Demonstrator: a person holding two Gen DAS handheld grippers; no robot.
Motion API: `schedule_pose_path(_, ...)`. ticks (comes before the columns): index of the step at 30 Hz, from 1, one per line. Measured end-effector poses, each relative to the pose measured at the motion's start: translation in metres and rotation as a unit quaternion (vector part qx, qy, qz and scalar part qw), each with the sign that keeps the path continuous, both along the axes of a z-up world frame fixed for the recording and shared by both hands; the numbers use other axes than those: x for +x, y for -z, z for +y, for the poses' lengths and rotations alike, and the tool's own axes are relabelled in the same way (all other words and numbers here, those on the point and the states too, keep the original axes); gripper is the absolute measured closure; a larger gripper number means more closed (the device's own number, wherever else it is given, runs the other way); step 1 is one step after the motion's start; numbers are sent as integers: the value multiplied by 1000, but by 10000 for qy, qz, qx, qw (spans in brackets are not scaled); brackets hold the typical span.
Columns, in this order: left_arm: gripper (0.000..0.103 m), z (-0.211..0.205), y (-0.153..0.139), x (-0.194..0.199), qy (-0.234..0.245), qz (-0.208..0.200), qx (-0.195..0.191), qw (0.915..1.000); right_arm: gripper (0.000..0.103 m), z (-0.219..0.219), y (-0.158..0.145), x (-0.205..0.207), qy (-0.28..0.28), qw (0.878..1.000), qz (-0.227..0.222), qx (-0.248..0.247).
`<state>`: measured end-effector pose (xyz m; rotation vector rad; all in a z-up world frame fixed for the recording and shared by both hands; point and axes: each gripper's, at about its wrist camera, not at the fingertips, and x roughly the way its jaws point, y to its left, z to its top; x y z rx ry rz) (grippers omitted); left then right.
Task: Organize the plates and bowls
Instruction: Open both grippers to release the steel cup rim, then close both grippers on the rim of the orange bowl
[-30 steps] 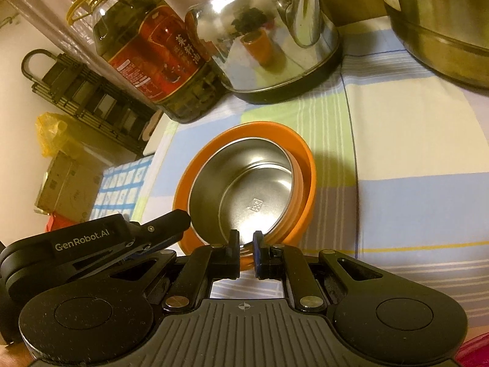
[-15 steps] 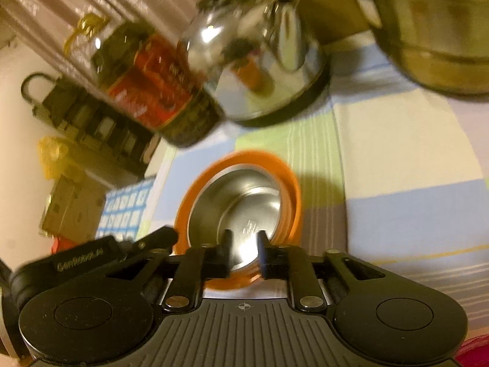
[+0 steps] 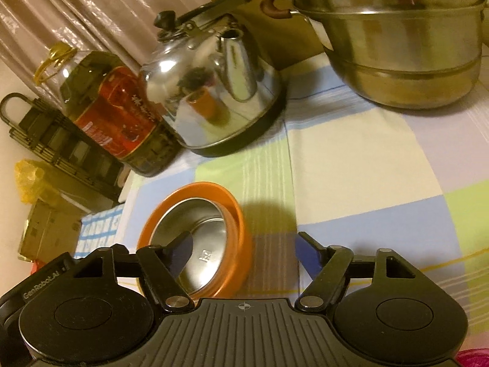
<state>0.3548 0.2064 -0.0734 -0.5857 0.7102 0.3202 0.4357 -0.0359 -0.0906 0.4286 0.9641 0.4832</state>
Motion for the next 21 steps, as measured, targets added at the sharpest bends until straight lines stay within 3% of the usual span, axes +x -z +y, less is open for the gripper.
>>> schedule_pose_path(4,24,0,6,3,51,136,-27,9999,23,-1,6,3,3,10000,76,-30)
schedule_pose_path(13,23,2,22,8,110,352,-136,9992,21,7,20,9,-51,9997,182,-149)
schedule_pose_path(21,23,9,39,13,106,503,-246,9984,21,19,28,9,-188,9992,-22,-353)
